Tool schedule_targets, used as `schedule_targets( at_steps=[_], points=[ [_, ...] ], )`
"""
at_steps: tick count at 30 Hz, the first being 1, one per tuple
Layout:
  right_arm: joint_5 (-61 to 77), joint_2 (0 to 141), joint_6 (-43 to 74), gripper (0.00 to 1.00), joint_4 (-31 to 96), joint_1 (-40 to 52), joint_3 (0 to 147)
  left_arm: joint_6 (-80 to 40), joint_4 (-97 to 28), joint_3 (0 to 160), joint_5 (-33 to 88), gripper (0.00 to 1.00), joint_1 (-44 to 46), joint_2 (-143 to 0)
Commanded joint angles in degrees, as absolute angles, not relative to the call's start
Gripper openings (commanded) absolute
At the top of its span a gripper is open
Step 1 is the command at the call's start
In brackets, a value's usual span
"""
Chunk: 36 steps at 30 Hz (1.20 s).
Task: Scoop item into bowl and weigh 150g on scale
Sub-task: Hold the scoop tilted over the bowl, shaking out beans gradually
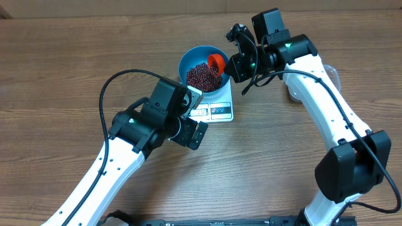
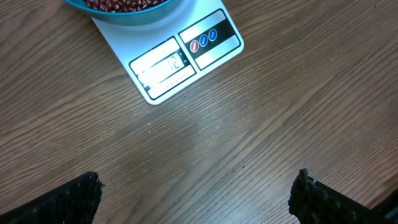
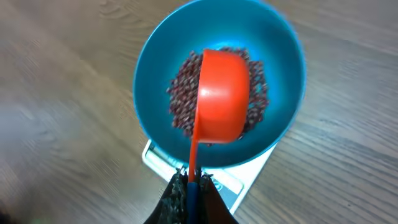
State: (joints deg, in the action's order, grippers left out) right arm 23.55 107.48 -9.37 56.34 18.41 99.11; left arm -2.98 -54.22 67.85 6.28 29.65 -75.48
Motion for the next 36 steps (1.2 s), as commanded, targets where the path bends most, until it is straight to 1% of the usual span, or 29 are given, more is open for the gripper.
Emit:
schedule_targets(
  at_steps=[1, 3, 6, 33, 35, 36],
  points=[
    [29.93, 106.37, -19.55, 0.04, 58.37, 19.0, 100.9, -2.94, -54.13, 68.01, 7.05, 1.0, 29.93, -75.31],
    [27.33, 106.37, -17.5, 0.04, 57.65, 19.07, 100.88, -2.94, -54.13, 68.01, 7.05, 1.0, 29.93, -75.31],
    [21.98, 106.41, -8.71, 0.03, 55.53, 19.05, 100.88, -2.94, -54.13, 68.01, 7.05, 1.0, 29.93, -75.31],
    [22.15, 106.41, -8.51, 0.04, 55.4, 19.07, 100.88, -2.94, -54.13, 68.01, 7.07, 1.0, 29.93, -75.31],
    [23.2, 106.41, -8.62, 0.04, 55.64, 19.07, 100.88, -2.94, -54.13, 68.01, 7.05, 1.0, 29.93, -75.31],
    [25.58, 106.41, -10.66, 0.04, 56.12, 19.07, 100.88, -2.94, -54.13, 68.01, 7.05, 1.0, 29.93, -75.31]
  ],
)
